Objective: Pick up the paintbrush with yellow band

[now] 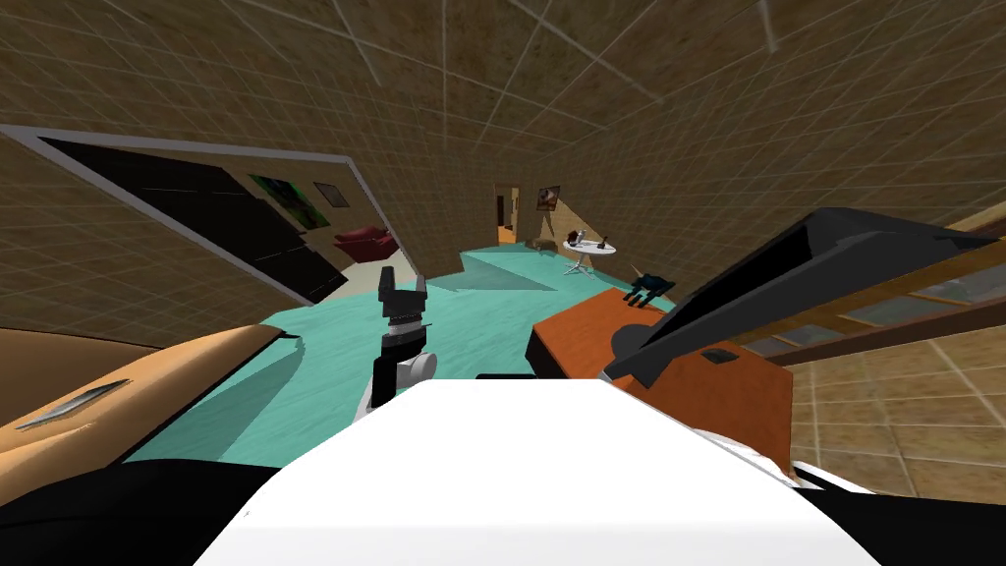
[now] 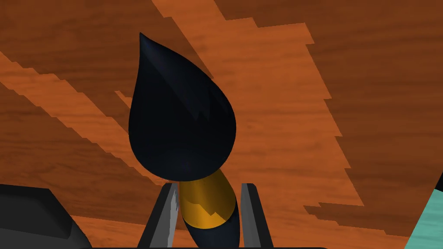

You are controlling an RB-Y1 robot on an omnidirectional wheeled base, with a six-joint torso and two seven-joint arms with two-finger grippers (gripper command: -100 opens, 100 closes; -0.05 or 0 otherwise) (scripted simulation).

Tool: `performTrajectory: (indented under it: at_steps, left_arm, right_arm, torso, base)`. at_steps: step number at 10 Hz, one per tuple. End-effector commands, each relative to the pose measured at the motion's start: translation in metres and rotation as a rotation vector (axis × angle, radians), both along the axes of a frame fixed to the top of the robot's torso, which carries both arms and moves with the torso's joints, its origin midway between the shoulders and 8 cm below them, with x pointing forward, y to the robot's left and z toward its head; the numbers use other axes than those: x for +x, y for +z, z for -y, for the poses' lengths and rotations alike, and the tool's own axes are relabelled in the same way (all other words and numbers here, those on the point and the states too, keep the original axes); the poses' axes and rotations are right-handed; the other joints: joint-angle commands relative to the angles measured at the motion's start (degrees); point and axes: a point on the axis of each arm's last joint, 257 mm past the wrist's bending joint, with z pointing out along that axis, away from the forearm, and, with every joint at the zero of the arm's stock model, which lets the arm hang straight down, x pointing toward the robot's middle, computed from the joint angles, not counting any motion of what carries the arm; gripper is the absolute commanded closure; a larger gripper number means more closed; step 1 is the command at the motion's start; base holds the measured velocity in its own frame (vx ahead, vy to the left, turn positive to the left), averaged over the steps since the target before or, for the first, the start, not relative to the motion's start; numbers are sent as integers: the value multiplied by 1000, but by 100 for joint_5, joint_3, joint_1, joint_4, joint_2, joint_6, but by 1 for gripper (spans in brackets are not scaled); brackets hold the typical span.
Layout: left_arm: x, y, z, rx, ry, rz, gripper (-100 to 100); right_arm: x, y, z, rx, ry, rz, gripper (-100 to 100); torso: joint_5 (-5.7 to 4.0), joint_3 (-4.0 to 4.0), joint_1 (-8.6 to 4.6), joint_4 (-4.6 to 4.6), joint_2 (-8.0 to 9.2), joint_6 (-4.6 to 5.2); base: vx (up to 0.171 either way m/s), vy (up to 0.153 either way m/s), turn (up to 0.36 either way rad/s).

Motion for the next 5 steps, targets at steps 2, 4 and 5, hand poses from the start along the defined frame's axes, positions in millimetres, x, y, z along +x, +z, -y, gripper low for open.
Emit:
performTrajectory:
  at_steps: [2,4,5]
  left_arm:
    - [0,0,0,0,0,0,0]
    - [0,0,0,0,0,0,0]
    - [0,0,0,0,0,0,0]
  right_arm:
    - [12,6,-1,2,65,2,100]
    - [19,11,-1,2,113,1,100]
    - [22,13,-1,2,137,0,100]
  torso:
    - [0,-1,1,1,-4,-5]
    - [1,-3,1,0,-7,-9]
    - [2,-2,0,-1,-3,-5]
  base:
    - [114,31,-220]
    - [113,27,-232]
    - [99,25,-277]
